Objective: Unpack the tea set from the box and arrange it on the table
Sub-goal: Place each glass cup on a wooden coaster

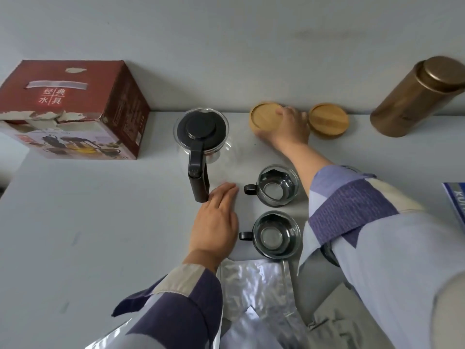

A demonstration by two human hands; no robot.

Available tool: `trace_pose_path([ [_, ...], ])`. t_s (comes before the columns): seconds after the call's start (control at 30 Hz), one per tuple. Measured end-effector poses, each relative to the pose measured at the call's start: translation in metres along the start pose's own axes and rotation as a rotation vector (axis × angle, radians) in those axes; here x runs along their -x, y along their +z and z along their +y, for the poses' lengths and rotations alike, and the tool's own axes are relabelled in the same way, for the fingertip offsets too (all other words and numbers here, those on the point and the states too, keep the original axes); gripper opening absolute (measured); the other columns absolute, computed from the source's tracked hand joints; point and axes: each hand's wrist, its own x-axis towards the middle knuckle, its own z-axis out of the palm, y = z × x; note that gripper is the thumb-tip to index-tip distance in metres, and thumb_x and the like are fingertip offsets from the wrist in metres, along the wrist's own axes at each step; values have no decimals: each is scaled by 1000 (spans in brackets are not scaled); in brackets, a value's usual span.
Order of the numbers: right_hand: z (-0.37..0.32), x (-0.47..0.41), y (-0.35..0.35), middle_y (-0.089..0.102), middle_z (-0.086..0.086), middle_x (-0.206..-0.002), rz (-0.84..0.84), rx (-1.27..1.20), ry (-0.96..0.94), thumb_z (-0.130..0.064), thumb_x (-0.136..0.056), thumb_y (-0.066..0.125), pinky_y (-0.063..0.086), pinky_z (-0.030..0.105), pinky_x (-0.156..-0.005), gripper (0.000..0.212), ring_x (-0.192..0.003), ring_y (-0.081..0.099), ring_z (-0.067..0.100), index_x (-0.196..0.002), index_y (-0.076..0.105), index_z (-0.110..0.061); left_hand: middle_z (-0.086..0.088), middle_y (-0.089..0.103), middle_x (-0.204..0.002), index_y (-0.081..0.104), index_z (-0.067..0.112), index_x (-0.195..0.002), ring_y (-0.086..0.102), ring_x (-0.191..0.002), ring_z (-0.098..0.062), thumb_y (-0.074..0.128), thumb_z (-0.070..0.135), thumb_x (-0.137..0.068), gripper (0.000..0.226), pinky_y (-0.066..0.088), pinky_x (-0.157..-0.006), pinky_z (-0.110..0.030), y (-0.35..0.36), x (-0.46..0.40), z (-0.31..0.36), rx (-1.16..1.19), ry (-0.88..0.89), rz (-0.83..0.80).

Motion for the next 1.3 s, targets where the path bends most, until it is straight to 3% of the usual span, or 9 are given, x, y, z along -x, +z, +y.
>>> trace_pose_path([
  [0.23,14,18,-31,47,2,-136,-147,-155,-15,-52,-62,81,36,35,-107,81,-131,36,24,-130,47,-23,-4,51,-137,53,8,-131,43,-131,-17,50,1,-81,51,25,-111,-21,-3,0,3,-5,-18,-4],
  [0.43,39,37,-55,46,2,-132,-237,16,-191,-30,-60,87,38,37,-101,79,-126,38,24,-126,42,-21,-2,50,-137,54,9,-131,45,-128,-18,50,1,-81,51,29,-109,-22,-1,2,3,-2,-16,12],
  [0.57,46,41,-50,46,10,-127,-303,73,-194,-31,-61,84,37,37,-98,79,-120,42,27,-125,38,-27,-3,51,-137,54,8,-131,46,-128,-19,50,1,-81,50,35,-110,-29,-1,3,3,3,-10,21],
  [0.63,45,42,-47,45,12,-125,-344,94,-207,-29,-63,83,38,39,-98,77,-119,41,29,-125,36,-29,-3,50,-137,54,9,-131,46,-128,-18,50,1,-82,50,31,-110,-24,0,2,2,-3,-15,18],
  [0.8,48,42,-46,33,5,-110,-461,56,-219,-15,-68,80,41,32,-92,77,-103,46,26,-127,34,-34,-2,50,-137,54,10,-132,45,-128,-16,49,2,-83,49,28,-110,-21,5,2,5,-7,-21,17],
  [0.9,52,42,-46,35,8,-116,-490,48,-218,-15,-70,80,40,31,-91,78,-103,45,26,-129,33,-35,-2,51,-136,55,9,-131,47,-127,-17,49,2,-83,49,30,-109,-22,7,2,8,-2,-14,22],
  [1.13,45,48,-54,41,12,-140,-497,85,-277,-19,-67,84,35,40,-107,97,-130,34,29,-144,26,-31,-3,51,-136,55,8,-130,47,-126,-18,49,2,-82,48,30,-108,-23,6,3,5,-2,-6,29],
  [1.23,35,52,-72,40,8,-146,-451,136,-312,-8,-71,79,40,41,-105,92,-130,40,29,-145,28,-26,-2,51,-136,55,9,-130,48,-124,-18,49,3,-83,48,32,-107,-24,4,3,3,-4,-6,30],
  [1.3,28,62,-87,40,7,-146,-434,80,-304,-5,-80,72,40,35,-101,79,-127,46,26,-144,31,-25,-1,50,-136,54,10,-131,48,-123,-17,48,4,-83,49,32,-106,-23,4,2,2,-11,-12,29],
])
